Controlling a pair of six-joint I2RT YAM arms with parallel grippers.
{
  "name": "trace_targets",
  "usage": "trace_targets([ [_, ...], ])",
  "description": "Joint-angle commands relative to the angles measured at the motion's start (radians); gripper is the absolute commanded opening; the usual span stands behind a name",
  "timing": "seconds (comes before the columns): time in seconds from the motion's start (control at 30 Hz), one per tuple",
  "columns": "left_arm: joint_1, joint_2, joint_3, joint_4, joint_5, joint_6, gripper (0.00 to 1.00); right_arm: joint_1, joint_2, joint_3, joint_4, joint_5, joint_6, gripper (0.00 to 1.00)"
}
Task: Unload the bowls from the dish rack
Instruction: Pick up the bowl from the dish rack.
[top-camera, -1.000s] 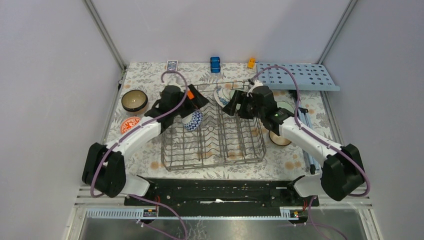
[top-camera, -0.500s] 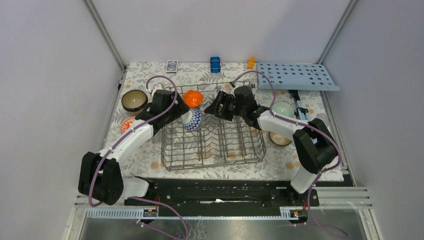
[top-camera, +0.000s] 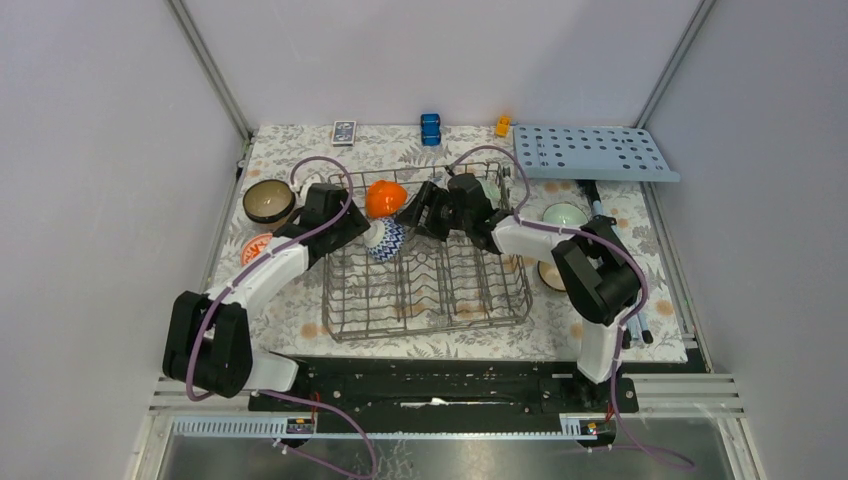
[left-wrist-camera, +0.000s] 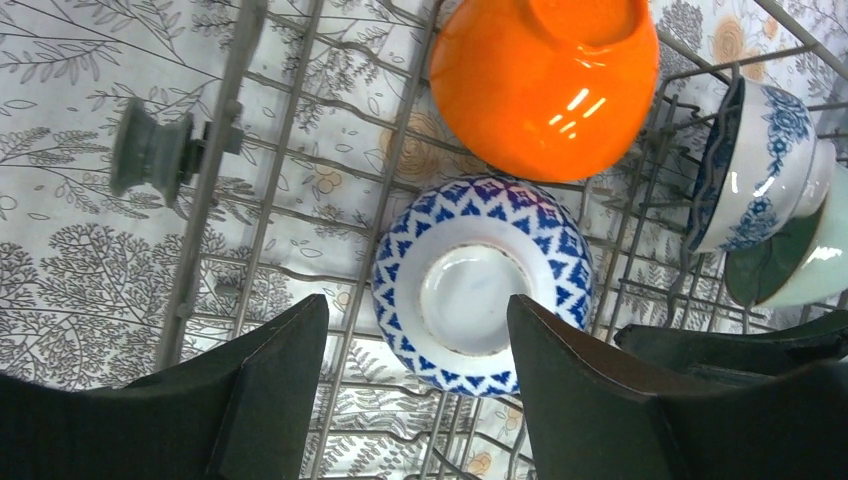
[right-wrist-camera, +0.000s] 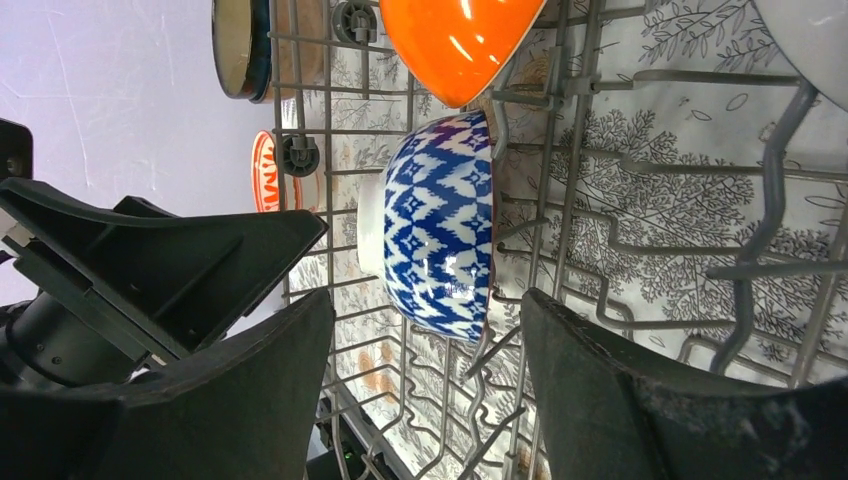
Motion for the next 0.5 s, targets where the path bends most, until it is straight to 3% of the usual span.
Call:
trace_targets([
  [0.0, 0.026, -0.003, -0.031, 0.067, 0.000, 0.001, 0.70, 0.016, 0.042, 0.062, 0.060, 0.009, 0.028, 0.74],
  [0.47, 0.044, 0.021, -0.104, 0.125, 0.042, -0.010, 0.69, 0.033, 0.102, 0.085, 0.076, -0.008, 0.053, 0.68],
])
